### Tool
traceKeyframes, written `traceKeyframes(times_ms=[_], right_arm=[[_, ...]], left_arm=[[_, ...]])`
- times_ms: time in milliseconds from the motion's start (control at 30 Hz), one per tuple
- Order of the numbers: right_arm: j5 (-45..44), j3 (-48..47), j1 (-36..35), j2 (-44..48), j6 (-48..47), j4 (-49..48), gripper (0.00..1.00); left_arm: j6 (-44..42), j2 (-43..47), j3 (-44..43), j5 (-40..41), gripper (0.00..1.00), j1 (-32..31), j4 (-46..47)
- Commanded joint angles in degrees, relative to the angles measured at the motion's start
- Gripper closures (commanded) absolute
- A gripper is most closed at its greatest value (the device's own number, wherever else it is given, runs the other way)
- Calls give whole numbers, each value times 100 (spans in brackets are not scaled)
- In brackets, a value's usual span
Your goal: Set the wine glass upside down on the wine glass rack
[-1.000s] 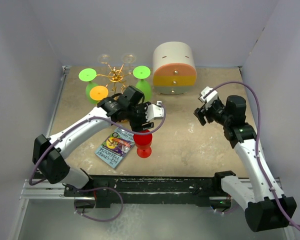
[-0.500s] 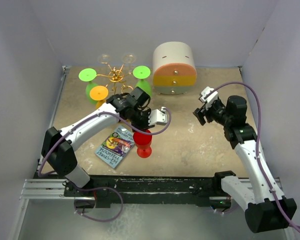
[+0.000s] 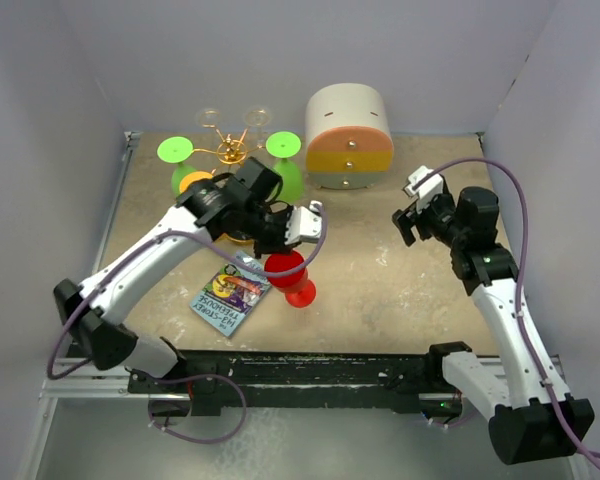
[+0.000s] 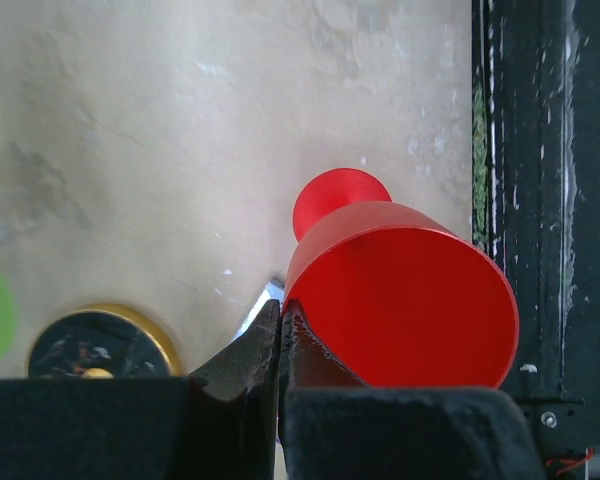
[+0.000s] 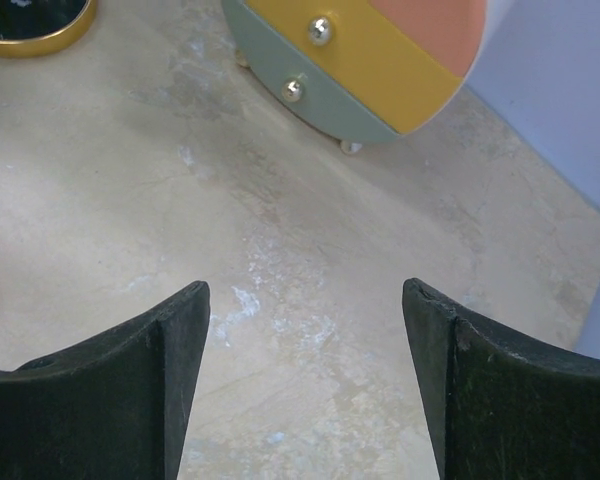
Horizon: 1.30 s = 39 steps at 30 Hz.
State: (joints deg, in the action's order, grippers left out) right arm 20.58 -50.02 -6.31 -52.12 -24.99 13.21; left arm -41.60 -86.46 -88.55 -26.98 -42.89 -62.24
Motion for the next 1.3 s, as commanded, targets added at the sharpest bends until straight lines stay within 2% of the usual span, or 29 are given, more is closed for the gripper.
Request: traceKeyframes(times_ms=[0,67,167,200,300,433,600,800,1000,1267], right_arm=[[-330,-825,24,-57,81,130,19],[-382,-1290,24,-241,145,201,19],[-114,-1868,21,-528,330,295,6],[21,-2052,16,-588,417,282,6],[506,-2545,15,-773,745,129,5],[1037,-3045,9,-1031,1392,-32,9],[1376,-3337,-161,-1227,2129,-163,15],[1523,-3609,-574,-1326,2546,-179,18],[1836,-3890,-1087,-1606,2865,-395,17],[2045,-4144,-1450,-2185,4006,-1193,23]], left_arm=[[261,1065,-592,-593,100,-25,264],[520,1398,-638,-482,100,-26,624],[1022,1709,-768,-192,100,90,1101],[1249,1739,-817,-297,100,288,1231],[2083,1858,-868,-916,100,1037,1690],[2815,2007,-1042,-687,100,1476,2100],[2998,2132,-1330,-19,100,1633,2434],[3142,1802,-2217,711,100,1635,2682],[3503,1579,-2520,810,100,1635,2852],[3541,1520,-2204,670,100,1635,3101]])
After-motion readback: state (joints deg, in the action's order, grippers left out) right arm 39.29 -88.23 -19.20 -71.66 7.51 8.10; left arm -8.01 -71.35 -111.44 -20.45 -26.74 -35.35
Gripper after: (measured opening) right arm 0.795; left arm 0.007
